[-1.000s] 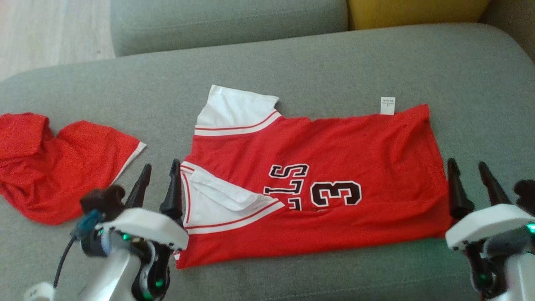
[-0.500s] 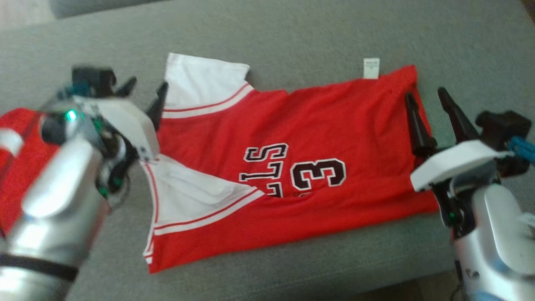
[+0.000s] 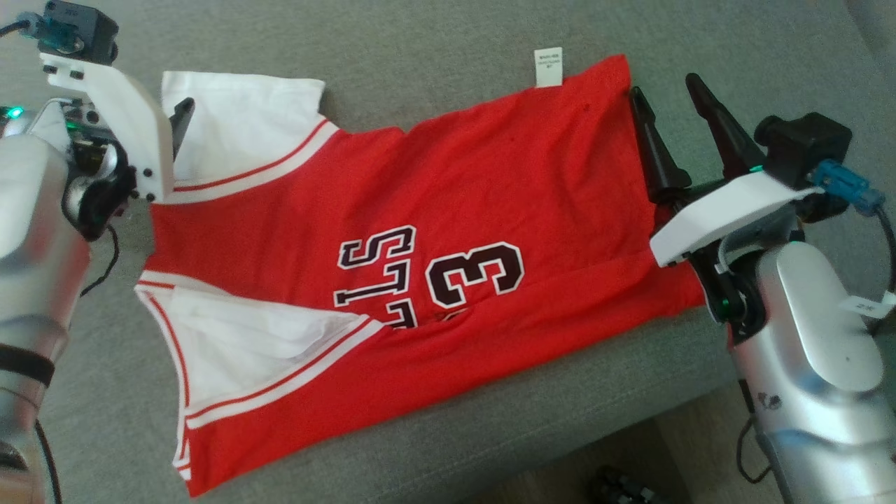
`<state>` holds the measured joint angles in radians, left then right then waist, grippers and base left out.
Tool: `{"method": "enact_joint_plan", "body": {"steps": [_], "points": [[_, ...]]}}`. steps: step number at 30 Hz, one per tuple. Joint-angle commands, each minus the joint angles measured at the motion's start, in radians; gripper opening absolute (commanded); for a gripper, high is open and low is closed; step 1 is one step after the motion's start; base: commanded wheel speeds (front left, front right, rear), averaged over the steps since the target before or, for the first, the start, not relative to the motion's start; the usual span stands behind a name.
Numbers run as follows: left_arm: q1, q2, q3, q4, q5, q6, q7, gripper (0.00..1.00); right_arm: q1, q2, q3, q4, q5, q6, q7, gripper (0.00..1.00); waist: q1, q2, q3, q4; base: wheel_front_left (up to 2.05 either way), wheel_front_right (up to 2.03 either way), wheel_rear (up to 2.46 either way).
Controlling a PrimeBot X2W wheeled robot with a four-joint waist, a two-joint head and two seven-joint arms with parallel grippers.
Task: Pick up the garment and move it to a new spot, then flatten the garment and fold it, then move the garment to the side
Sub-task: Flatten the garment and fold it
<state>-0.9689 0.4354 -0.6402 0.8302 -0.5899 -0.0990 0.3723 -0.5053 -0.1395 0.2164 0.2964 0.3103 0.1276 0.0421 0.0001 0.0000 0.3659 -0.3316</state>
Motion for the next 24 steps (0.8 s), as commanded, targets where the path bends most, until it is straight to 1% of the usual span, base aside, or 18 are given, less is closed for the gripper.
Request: {"method": "enact_joint_plan", "body": {"steps": [1,9,16,17,18,21,24], "points": [[-0.065,0.045,0.026,-0.009,0.003,-0.004,-0.007,1.00,-0.029,-0.003,0.020,-0.024,0.010,0.003,-0.012,1.00,-0.0001,0.0000,0.013,-0.014,0.00,0.00,0.00],[-0.109,0.059,-0.011,0.070,0.045,-0.013,-0.058,1.00,-0.054,-0.001,0.047,0.005,0.018,0.003,-0.028,1.00,-0.0001,0.0000,0.036,-0.043,0.00,0.00,0.00],[-0.134,0.026,-0.038,0.124,0.039,-0.024,-0.098,1.00,-0.072,-0.005,0.057,0.031,0.018,0.003,-0.036,1.00,-0.0001,0.0000,0.045,-0.054,0.00,0.00,0.00],[-0.134,0.018,-0.038,0.132,0.030,-0.026,-0.097,0.74,-0.075,-0.006,0.055,0.036,0.016,0.003,-0.036,1.00,-0.0001,0.0000,0.044,-0.054,0.00,0.00,0.00],[-0.132,0.010,-0.045,0.135,0.021,-0.028,-0.090,0.00,-0.078,-0.007,0.053,0.042,0.015,0.003,-0.037,1.00,-0.0001,0.0000,0.043,-0.053,0.00,0.00,0.00],[-0.133,-0.007,-0.062,0.129,-0.007,-0.031,-0.083,0.00,-0.087,-0.014,0.039,0.060,0.016,0.003,-0.034,1.00,-0.0001,0.0000,0.037,-0.039,0.00,0.00,0.00],[-0.150,-0.009,-0.063,0.120,-0.012,-0.031,-0.135,0.00,-0.100,-0.022,0.020,0.081,0.040,0.003,-0.016,1.00,-0.0001,0.0000,0.029,-0.016,0.00,0.00,0.00]]}}
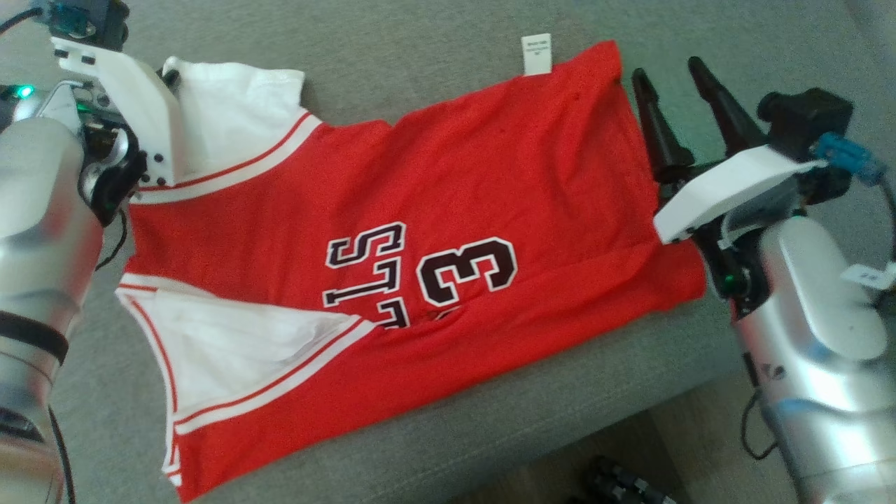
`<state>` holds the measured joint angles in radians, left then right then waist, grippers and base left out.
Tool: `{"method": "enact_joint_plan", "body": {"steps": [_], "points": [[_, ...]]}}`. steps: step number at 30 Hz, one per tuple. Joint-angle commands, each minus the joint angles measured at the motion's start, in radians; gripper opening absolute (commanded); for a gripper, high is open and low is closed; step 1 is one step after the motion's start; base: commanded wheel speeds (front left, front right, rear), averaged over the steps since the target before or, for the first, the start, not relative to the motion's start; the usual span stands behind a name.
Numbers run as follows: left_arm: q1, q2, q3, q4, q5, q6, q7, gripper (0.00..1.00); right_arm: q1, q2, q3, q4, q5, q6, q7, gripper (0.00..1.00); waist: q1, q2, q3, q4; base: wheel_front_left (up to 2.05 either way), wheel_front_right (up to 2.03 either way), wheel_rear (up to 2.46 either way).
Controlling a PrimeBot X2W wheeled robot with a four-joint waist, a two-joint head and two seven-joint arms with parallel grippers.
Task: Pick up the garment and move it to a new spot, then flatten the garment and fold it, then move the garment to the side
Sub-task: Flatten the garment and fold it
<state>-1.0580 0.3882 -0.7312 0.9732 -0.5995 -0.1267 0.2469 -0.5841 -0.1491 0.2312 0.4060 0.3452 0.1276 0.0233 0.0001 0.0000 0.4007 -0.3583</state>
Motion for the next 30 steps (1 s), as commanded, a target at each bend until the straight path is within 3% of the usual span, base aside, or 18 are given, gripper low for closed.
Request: {"method": "enact_joint_plan", "body": {"steps": [1,9,18,24,30], "points": [[-0.067,0.036,0.032,-0.025,-0.004,-0.003,-0.031,0.00,-0.029,-0.020,-0.002,-0.021,0.011,0.003,0.007,1.00,-0.0001,0.0000,-0.009,0.020,0.00,0.00,0.00],[-0.078,-0.005,0.038,-0.093,-0.017,-0.004,-0.164,0.00,-0.100,-0.051,-0.059,0.081,0.105,0.003,0.090,1.00,-0.0001,0.0000,-0.026,0.122,0.00,0.00,0.00],[-0.034,-0.029,0.014,-0.251,-0.049,-0.004,-0.172,0.00,-0.206,-0.146,-0.014,0.264,0.089,0.003,0.169,1.00,-0.0001,0.0000,-0.003,0.214,0.00,0.00,0.00],[-0.010,-0.011,0.005,-0.325,-0.053,0.006,-0.150,0.00,-0.259,-0.190,0.032,0.383,0.073,0.003,0.200,1.00,-0.0001,0.0000,0.013,0.227,0.00,0.00,0.00],[0.003,0.008,0.007,-0.360,-0.056,0.022,-0.141,0.00,-0.295,-0.187,0.054,0.455,0.077,0.003,0.183,1.00,-0.0001,0.0000,0.021,0.220,0.00,0.00,0.00]]}}
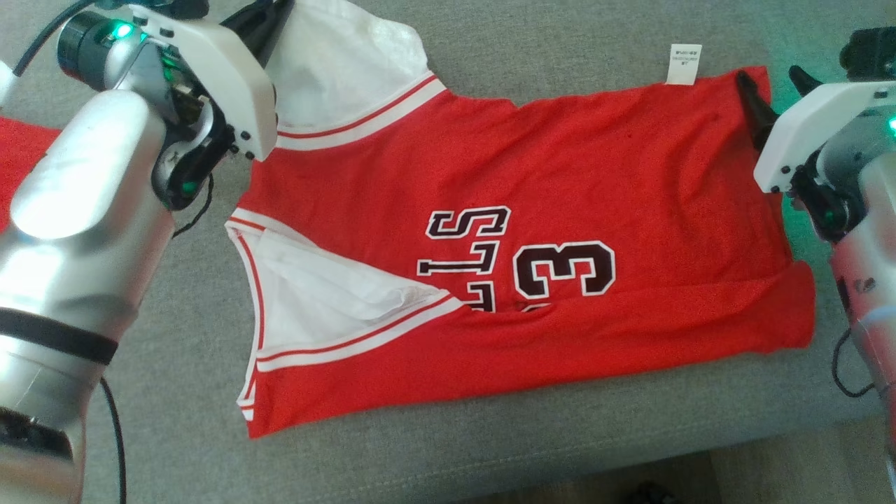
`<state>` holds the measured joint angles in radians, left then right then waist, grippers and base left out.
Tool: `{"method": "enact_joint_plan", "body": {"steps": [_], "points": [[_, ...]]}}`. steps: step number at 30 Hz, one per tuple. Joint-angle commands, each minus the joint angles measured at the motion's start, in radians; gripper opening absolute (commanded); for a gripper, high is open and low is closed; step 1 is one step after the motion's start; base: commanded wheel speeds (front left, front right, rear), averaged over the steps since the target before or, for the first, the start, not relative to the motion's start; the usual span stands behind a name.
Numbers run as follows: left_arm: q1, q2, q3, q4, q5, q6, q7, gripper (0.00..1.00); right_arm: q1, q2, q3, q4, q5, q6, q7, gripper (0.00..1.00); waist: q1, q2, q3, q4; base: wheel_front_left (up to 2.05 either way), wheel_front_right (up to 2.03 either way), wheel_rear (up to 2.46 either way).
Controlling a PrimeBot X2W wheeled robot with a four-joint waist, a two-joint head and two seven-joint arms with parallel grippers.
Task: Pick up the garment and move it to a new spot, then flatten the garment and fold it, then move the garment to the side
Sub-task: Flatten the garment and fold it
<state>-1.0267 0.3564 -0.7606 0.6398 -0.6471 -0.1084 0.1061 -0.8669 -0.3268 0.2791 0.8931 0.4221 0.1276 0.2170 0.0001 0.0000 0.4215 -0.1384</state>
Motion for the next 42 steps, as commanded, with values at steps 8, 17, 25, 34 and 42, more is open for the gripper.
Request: {"method": "enact_joint_plan", "body": {"steps": [8,17,25,34,42], "points": [[-0.027,0.062,0.040,-0.058,-0.011,0.028,0.015,0.00,-0.040,-0.002,0.055,0.050,0.034,0.003,-0.021,0.00,-0.0001,0.0000,0.007,-0.009,0.00,0.00,0.00],[-0.044,0.078,0.072,-0.051,-0.007,0.092,-0.023,0.00,-0.095,-0.022,0.078,0.090,0.045,0.003,-0.149,0.00,-0.0001,0.0000,0.024,-0.006,0.00,0.00,0.00],[-0.089,0.053,0.123,-0.015,-0.009,0.144,-0.138,0.00,-0.154,-0.007,0.088,0.114,0.060,0.003,-0.290,0.00,-0.0001,0.0000,0.037,0.002,0.00,0.00,0.00],[-0.086,0.011,0.110,0.057,-0.012,0.119,-0.206,0.00,-0.168,0.000,0.112,0.163,0.079,0.003,-0.406,0.00,-0.0001,0.0000,0.026,0.017,0.00,0.00,0.00],[-0.036,0.027,0.090,0.082,-0.016,0.085,-0.234,0.00,-0.126,-0.014,0.140,0.181,0.138,0.003,-0.443,0.00,-0.0001,0.0000,-0.034,0.022,0.00,0.00,0.00]]}}
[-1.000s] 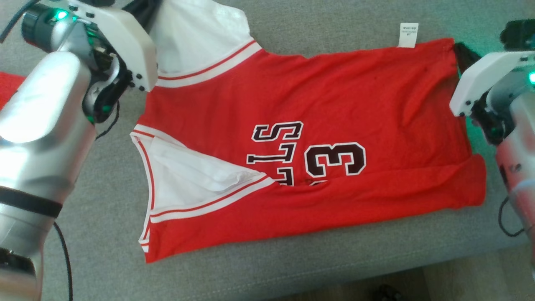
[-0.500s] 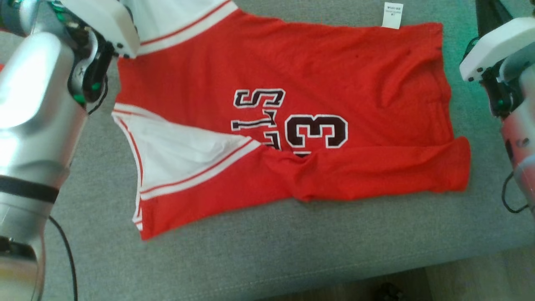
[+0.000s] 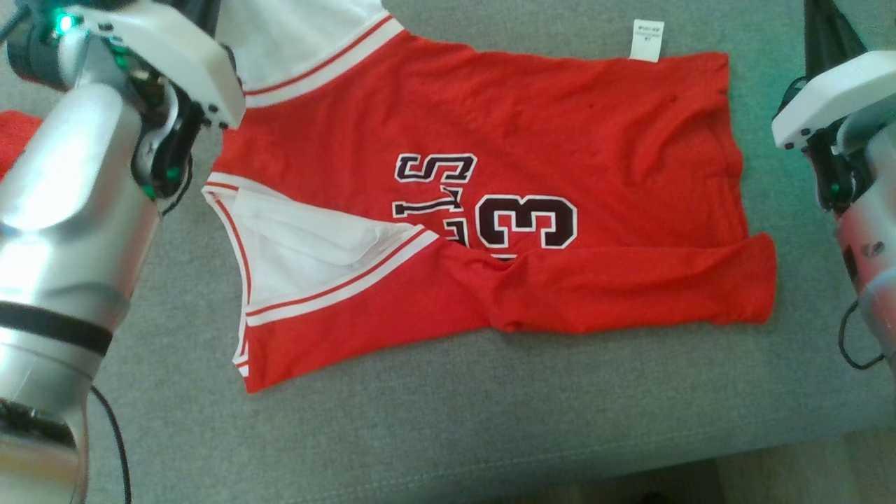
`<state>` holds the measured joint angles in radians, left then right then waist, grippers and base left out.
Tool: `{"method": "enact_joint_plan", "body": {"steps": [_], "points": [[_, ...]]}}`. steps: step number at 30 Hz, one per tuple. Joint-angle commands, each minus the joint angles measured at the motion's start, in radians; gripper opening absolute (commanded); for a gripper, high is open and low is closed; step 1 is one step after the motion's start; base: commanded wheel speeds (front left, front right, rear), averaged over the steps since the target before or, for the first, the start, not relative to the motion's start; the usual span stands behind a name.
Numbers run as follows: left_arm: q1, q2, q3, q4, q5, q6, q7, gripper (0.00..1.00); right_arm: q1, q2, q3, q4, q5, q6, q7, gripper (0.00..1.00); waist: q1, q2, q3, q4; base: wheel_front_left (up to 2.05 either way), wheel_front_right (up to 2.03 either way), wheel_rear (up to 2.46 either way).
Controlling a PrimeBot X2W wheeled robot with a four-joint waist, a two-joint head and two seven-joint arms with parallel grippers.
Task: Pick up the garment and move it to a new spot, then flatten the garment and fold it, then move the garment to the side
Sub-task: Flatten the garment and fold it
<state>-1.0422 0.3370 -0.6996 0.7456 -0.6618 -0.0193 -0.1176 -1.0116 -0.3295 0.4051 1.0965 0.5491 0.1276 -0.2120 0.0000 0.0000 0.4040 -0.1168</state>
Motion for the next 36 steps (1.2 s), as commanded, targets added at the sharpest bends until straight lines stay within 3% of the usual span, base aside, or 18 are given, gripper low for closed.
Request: {"method": "enact_joint_plan", "body": {"steps": [1,8,24,36], "points": [[-0.012,0.051,0.027,-0.028,-0.003,-0.007,-0.012,0.00,0.027,-0.014,0.021,-0.026,0.019,0.003,-0.015,0.00,0.0000,0.0000,-0.025,0.001,0.00,0.00,0.00],[0.046,0.065,0.009,-0.066,-0.007,-0.010,-0.001,0.00,0.081,-0.041,0.060,-0.050,0.076,0.003,-0.003,0.00,0.0000,0.0000,-0.068,0.006,0.00,0.00,0.00],[0.183,0.076,-0.007,-0.187,-0.036,0.027,-0.007,0.00,0.201,-0.063,0.100,-0.150,0.176,0.003,-0.029,0.00,0.0000,0.0000,-0.158,-0.004,0.00,0.00,0.00],[0.254,0.065,-0.002,-0.208,-0.073,0.061,-0.008,0.00,0.298,-0.060,0.065,-0.240,0.231,0.003,-0.025,0.00,0.0000,0.0000,-0.200,-0.019,0.00,0.00,0.00]]}}
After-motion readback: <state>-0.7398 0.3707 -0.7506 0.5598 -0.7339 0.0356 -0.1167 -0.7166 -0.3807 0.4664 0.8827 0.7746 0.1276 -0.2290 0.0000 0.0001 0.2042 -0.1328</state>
